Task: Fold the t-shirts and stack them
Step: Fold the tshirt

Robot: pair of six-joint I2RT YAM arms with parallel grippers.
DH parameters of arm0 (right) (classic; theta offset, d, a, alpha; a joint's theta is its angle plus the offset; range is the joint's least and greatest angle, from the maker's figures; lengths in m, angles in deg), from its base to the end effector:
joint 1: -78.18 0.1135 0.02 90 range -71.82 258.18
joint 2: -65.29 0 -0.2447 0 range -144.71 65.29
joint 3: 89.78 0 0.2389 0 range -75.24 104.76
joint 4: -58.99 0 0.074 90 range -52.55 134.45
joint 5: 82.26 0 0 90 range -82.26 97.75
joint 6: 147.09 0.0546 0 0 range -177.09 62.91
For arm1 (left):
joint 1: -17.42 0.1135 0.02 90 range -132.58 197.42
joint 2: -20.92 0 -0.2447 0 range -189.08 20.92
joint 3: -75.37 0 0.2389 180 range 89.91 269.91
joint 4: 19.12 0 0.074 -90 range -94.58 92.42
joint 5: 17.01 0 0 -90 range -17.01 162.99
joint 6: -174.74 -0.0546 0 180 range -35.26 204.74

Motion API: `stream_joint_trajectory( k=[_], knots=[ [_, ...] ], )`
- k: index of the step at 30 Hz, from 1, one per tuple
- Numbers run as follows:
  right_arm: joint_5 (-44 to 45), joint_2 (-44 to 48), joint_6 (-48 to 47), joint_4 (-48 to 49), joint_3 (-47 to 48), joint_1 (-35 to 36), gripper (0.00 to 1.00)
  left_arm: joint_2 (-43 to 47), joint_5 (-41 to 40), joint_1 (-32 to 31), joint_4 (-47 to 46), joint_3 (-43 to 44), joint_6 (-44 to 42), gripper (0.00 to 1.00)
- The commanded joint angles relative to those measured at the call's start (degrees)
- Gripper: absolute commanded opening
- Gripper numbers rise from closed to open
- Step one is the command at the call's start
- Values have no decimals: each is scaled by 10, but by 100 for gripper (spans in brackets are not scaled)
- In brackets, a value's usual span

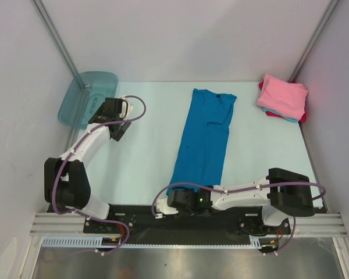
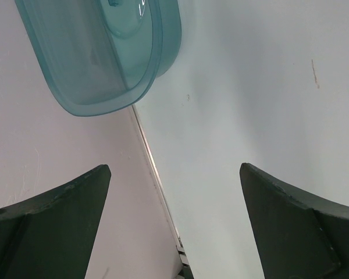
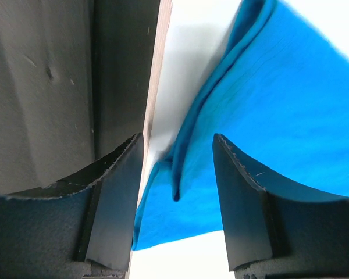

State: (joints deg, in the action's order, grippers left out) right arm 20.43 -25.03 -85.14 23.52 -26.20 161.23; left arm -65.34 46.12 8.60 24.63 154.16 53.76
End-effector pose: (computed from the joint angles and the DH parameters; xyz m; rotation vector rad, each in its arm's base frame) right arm 0.0475 0.2904 0.1381 -2.1130 1.5366 0.0407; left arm 0.3178 -0.0243 0.2310 0.6446 2.3898 0.7450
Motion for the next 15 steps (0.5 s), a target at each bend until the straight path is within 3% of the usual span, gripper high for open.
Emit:
stream_joint_trajectory(
  k=[1, 15],
  knots=[
    [26, 16, 5, 6, -18, -2, 56, 14, -9, 2, -11, 10, -6, 100],
    [52, 33, -3, 13, -42, -24, 56, 3, -10, 1, -13, 16, -7, 100]
  ],
)
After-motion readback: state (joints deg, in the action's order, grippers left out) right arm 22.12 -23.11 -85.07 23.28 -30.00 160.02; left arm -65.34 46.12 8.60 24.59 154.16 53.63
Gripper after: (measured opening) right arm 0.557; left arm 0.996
